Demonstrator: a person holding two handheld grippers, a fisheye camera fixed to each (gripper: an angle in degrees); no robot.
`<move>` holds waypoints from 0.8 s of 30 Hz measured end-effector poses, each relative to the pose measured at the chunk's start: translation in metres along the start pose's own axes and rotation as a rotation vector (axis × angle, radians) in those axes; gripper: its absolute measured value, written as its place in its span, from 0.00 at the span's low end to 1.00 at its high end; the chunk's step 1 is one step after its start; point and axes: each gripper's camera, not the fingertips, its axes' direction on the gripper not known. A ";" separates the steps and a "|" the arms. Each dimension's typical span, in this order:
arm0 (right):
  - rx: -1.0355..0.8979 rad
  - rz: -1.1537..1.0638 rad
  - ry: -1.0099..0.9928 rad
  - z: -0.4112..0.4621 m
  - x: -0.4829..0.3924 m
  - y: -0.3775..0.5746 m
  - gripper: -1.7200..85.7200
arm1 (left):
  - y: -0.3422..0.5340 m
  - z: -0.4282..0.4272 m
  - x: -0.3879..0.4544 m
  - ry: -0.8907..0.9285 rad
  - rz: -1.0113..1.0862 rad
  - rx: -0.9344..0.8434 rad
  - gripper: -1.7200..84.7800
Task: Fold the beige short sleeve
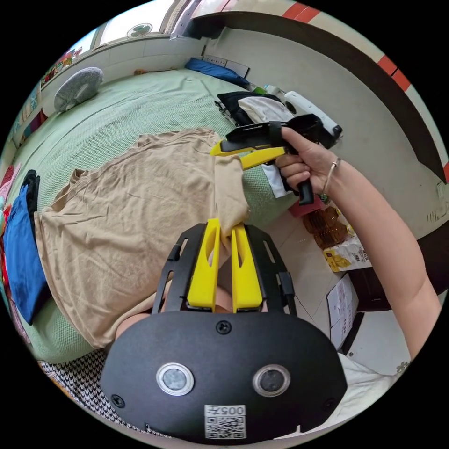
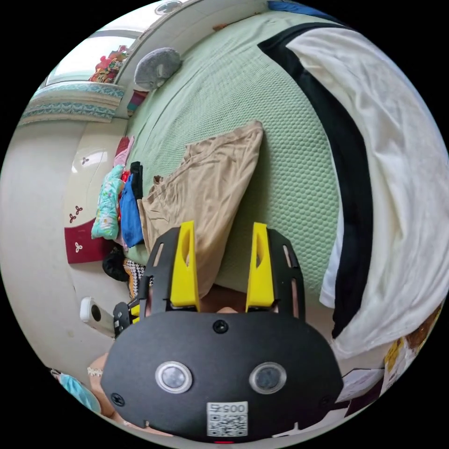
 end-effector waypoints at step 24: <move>0.216 -0.022 0.332 -0.050 -0.120 -0.031 0.01 | -0.025 -0.078 0.013 0.194 0.086 0.133 0.07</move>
